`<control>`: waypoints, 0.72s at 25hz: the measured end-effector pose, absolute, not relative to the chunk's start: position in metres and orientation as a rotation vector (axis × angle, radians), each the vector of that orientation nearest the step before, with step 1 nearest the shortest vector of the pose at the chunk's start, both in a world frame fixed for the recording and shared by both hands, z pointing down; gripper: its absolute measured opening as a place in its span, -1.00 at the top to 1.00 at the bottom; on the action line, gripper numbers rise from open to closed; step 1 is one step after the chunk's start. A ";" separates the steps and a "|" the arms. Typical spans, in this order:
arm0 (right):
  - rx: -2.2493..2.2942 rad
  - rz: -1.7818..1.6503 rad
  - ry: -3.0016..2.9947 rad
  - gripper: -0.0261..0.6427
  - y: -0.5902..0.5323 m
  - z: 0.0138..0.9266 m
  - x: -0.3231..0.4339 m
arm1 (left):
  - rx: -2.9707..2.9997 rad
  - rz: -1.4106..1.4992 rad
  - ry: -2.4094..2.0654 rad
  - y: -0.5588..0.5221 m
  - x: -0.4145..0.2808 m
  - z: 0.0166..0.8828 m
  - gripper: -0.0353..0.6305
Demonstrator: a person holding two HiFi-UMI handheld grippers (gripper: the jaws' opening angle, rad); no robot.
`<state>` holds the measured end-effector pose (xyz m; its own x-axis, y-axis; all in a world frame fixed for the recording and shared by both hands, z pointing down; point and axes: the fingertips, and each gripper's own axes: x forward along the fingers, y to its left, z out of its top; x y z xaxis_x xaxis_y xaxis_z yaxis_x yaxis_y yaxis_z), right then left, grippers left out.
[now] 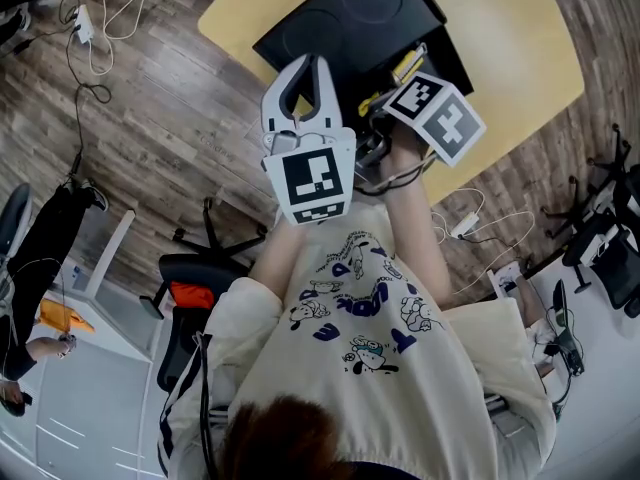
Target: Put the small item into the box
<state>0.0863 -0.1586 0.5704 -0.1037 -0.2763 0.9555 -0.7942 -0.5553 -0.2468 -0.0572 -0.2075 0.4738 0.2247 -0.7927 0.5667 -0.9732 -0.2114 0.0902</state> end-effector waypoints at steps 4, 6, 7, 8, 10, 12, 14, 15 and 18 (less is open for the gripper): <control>1.778 1.718 -1.150 0.54 -0.160 0.571 0.088 | 2.062 0.565 -1.640 -0.207 -0.062 0.474 0.83; 1.790 1.739 -1.146 0.54 -0.160 0.571 0.088 | 2.063 0.565 -1.637 -0.206 -0.062 0.474 0.83; 1.796 1.745 -1.145 0.54 -0.161 0.571 0.089 | 2.066 0.566 -1.632 -0.205 -0.061 0.474 0.83; 1.801 1.745 -1.148 0.54 -0.161 0.570 0.089 | 2.070 0.566 -1.627 -0.204 -0.059 0.475 0.83; 1.816 1.734 -1.161 0.54 -0.161 0.567 0.091 | 2.078 0.565 -1.617 -0.203 -0.057 0.475 0.83; 1.832 1.721 -1.188 0.54 -0.163 0.564 0.093 | 2.082 0.556 -1.614 -0.203 -0.056 0.474 0.83; 1.843 1.700 -1.229 0.59 -0.165 0.559 0.092 | 2.091 0.543 -1.616 -0.205 -0.056 0.471 0.83; 1.847 1.686 -1.253 0.62 -0.166 0.556 0.092 | 2.098 0.537 -1.618 -0.207 -0.056 0.469 0.83; 1.861 1.608 -1.318 0.75 -0.166 0.545 0.094 | 2.121 0.517 -1.627 -0.209 -0.055 0.460 0.83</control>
